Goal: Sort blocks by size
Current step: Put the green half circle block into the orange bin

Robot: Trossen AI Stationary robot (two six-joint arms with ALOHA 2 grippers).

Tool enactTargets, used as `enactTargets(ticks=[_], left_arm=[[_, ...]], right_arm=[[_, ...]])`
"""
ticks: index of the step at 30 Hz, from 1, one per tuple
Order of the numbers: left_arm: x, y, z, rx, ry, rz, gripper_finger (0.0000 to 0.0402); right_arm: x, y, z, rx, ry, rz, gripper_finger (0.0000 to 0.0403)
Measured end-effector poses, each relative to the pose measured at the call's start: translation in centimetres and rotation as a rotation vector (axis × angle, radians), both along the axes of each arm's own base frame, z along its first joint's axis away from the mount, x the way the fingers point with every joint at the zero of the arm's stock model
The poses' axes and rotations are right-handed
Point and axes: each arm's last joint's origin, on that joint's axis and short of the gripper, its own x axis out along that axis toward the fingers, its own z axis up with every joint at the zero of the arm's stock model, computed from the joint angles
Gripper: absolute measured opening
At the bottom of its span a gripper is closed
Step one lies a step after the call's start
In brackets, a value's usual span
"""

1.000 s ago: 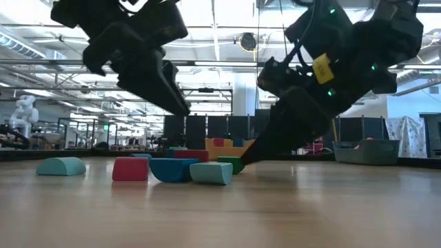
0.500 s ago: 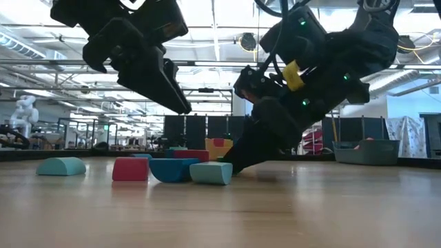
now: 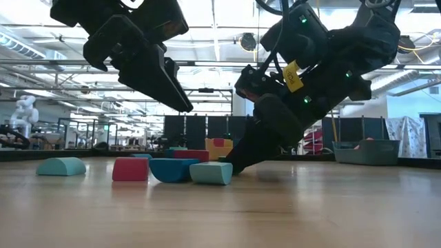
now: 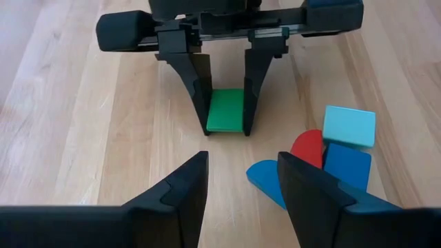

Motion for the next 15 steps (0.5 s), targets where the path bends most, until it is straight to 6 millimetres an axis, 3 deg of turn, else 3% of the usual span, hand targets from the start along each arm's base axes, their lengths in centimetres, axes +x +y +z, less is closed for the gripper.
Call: enactTargets(ticks=[6, 15], left_arm=[[0.0, 0.0, 0.0, 0.001, 0.001, 0.000, 0.0176], [0.0, 0.0, 0.0, 0.000, 0.000, 0.000, 0.0176]], right_arm=[[-0.9, 1.0, 1.1, 0.022, 0.046, 0.025, 0.0120], [-4.3, 3.4, 5.1, 0.012, 0.166, 0.103, 0.0122]])
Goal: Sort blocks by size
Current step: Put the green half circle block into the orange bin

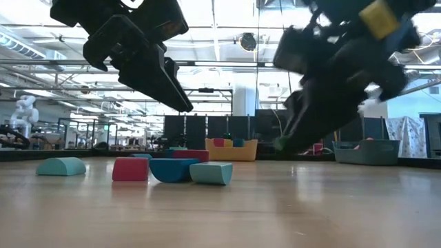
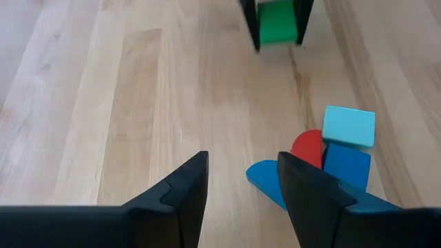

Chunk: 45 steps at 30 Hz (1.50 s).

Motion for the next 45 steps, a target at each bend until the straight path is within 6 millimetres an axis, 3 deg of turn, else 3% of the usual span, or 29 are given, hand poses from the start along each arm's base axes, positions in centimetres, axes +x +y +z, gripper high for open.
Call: enactTargets(ticks=[12, 23, 35, 45], left_arm=[[0.4, -0.1, 0.4, -0.015, -0.051, 0.001, 0.0176], [0.3, -0.1, 0.4, -0.014, -0.049, 0.001, 0.0176], [0.3, -0.1, 0.4, -0.013, -0.048, 0.001, 0.0176], [0.3, 0.0, 0.4, -0.010, -0.049, 0.005, 0.0176]], right_arm=[[-3.9, 2.3, 4.8, 0.041, 0.002, 0.046, 0.0124], [-7.6, 4.3, 4.8, 0.114, 0.188, -0.017, 0.0122], [-10.0, 7.2, 4.8, 0.265, 0.291, -0.020, 0.0122], [-10.1, 9.7, 8.3, 0.330, 0.272, 0.037, 0.0122]])
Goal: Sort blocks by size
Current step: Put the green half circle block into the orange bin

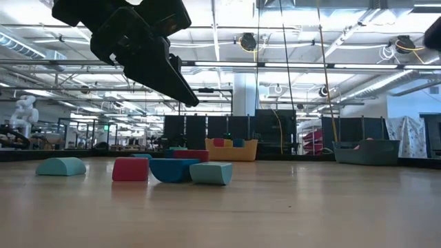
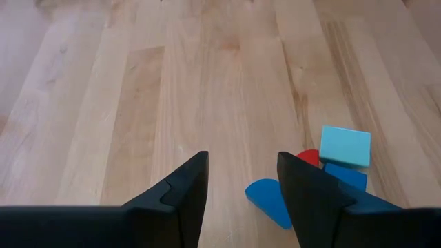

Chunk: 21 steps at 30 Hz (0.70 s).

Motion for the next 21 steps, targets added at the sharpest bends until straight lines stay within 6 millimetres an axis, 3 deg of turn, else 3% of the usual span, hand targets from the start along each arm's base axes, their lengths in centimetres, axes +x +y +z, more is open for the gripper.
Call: enactTargets(ticks=[7, 13, 21], left_arm=[[0.0, 0.0, 0.0, -0.001, 0.000, 0.000, 0.0176], [0.0, -0.1, 0.0, -0.001, 0.000, -0.003, 0.0176], [0.0, -0.1, 0.0, -0.001, 0.001, -0.003, 0.0176]], right_arm=[[-2.5, 0.9, 1.7, -0.035, 0.200, -0.111, 0.0121], [-5.3, 2.2, 1.5, -0.015, 0.334, -0.201, 0.0121], [-7.9, 3.6, 1.2, -0.018, 0.383, -0.268, 0.0121]])
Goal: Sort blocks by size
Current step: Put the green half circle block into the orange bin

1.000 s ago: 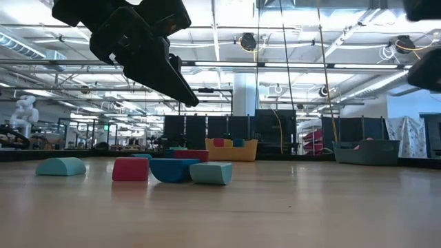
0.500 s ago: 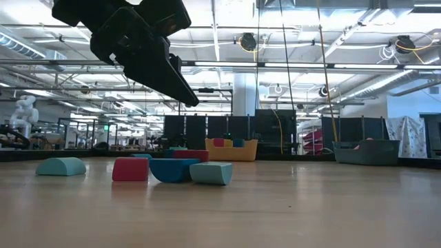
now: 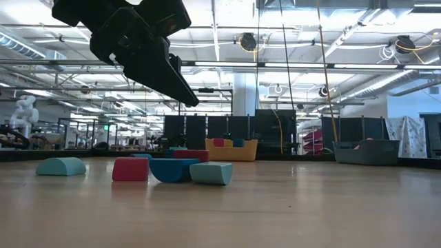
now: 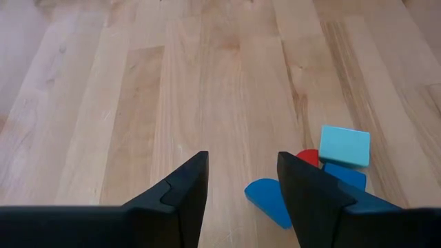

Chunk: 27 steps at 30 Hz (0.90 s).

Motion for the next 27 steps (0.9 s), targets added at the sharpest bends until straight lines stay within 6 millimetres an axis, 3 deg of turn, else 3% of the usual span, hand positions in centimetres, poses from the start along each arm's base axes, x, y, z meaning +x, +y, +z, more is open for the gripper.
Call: enactTargets(ticks=[8, 27], left_arm=[[0.0, 0.0, 0.0, 0.000, 0.000, 0.000, 0.0176], [0.0, 0.0, 0.0, 0.000, 0.000, 0.000, 0.0176]], right_arm=[[-0.9, 0.8, -1.2, -0.050, 0.043, 0.005, 0.0121], [-0.7, 1.1, -4.1, -0.221, 0.118, -0.005, 0.0139]])
